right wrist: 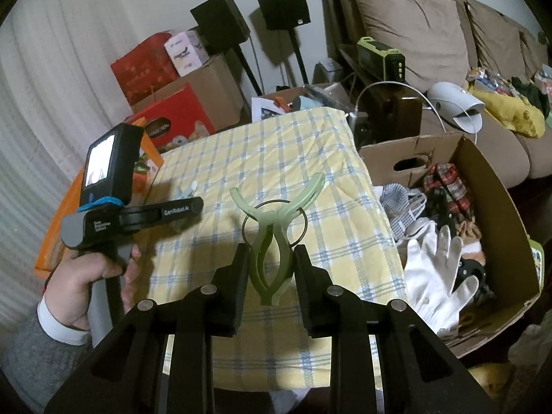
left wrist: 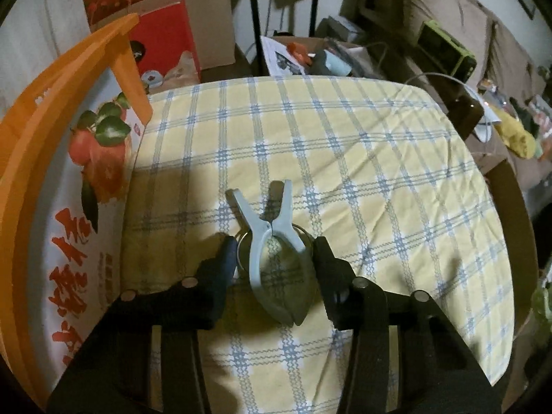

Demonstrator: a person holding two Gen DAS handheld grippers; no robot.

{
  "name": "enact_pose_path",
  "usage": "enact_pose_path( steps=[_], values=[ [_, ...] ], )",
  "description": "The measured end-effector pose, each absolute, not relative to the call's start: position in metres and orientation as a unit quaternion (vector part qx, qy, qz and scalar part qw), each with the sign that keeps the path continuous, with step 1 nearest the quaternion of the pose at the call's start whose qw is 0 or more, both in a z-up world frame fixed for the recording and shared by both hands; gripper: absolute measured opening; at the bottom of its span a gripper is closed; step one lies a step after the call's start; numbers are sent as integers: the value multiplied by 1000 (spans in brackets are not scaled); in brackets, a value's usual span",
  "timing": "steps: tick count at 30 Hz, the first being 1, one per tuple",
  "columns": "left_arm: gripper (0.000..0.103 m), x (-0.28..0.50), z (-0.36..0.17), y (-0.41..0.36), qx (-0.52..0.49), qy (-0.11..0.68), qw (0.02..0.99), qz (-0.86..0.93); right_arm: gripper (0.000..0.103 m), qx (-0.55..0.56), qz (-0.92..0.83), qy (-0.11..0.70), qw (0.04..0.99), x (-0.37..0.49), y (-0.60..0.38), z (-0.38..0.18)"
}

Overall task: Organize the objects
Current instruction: 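Grasp the grey-blue clothespin with the left gripper while the right gripper holds the green clothespin, then carry the grey-blue clothespin into the basket and open the left gripper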

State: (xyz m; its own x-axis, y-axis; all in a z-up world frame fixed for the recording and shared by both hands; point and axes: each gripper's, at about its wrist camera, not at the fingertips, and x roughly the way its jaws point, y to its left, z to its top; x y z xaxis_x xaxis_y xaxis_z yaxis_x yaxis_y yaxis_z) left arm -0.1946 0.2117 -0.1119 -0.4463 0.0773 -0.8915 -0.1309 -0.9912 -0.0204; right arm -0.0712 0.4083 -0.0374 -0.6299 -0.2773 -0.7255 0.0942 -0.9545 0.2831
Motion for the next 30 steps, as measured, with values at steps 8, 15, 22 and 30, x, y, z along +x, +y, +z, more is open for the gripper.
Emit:
enact_pose_path(
  steps=[8, 15, 22, 30],
  values=[
    [42, -177, -95, 219, -508, 29, 94, 856, 25, 412, -899, -105, 107, -71, 404, -31],
    [42, -141, -44, 218, -469, 20, 143, 871, 25, 399, -904, -104, 108, -66, 404, -17],
    [42, -114, 4, 199, -433, 8, 176, 884, 25, 385, -910, -101, 116, -60, 395, 2],
    [42, -90, 39, 145, -426, 0, 185, 886, 25, 372, -913, -92, 142, -57, 372, 21]
  ],
)
